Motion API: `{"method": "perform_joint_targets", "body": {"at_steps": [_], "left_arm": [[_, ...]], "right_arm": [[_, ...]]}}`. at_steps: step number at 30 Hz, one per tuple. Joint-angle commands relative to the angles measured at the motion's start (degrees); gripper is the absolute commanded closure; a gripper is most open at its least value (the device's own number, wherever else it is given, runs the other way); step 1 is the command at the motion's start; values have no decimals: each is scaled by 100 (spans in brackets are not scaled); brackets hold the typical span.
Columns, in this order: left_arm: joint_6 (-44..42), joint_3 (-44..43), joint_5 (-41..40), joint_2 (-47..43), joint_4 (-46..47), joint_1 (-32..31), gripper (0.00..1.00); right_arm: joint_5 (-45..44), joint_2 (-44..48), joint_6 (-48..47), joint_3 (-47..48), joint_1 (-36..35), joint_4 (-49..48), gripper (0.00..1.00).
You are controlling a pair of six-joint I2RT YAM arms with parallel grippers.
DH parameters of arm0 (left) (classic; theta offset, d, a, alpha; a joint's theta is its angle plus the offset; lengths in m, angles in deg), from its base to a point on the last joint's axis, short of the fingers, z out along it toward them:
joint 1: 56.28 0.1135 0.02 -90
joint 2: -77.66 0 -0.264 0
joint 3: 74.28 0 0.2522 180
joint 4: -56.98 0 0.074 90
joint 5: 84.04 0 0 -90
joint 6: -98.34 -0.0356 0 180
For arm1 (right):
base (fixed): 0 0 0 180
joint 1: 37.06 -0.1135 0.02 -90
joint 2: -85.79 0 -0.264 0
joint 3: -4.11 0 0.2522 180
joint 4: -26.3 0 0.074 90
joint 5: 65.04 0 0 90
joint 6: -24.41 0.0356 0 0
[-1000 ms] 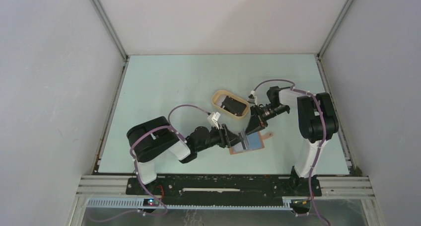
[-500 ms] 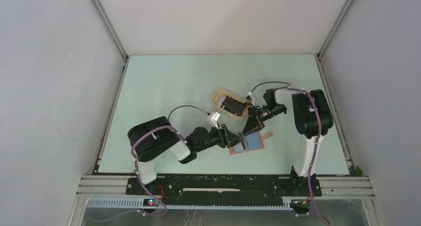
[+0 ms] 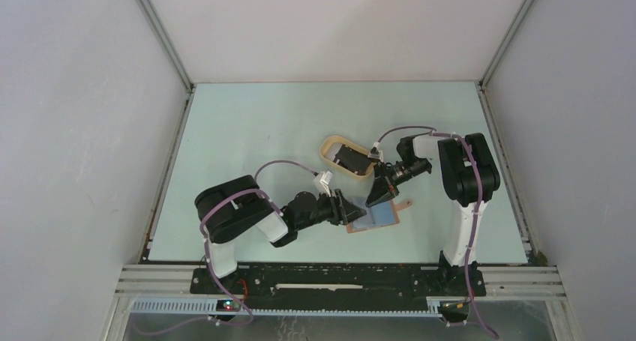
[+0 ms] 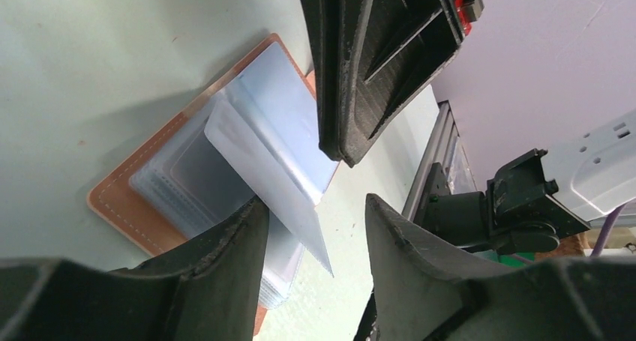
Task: Put the credit cards into the card holder
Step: Turn over the card slot in the card holder.
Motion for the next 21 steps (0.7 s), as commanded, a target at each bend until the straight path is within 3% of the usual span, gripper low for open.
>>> {"method": "perform_joint_targets", "body": {"at_steps": [1,4,11,14,18,21], "left_arm": [[6,-166,-60,72,-84,31,46],[8,-184,-111,63,-205,38,53],[3,-227,-360,-92,-744,38,85],[-6,-247,-540,-201,-1147,38,92],[-9,-226,-841,-399,-1632,38,94],[-31,-171,-1013,-564,-1823,33,83]], "right_arm": [[-116,-39,85,149,-21,-95,79],[-212,-4,186,114,-13,-194,81],[-443,110,326,65,-21,-391,82],[-483,198,310,65,-21,-422,82],[-637,483,244,64,-21,-496,82],[-808,861,121,65,-21,-559,82]]}}
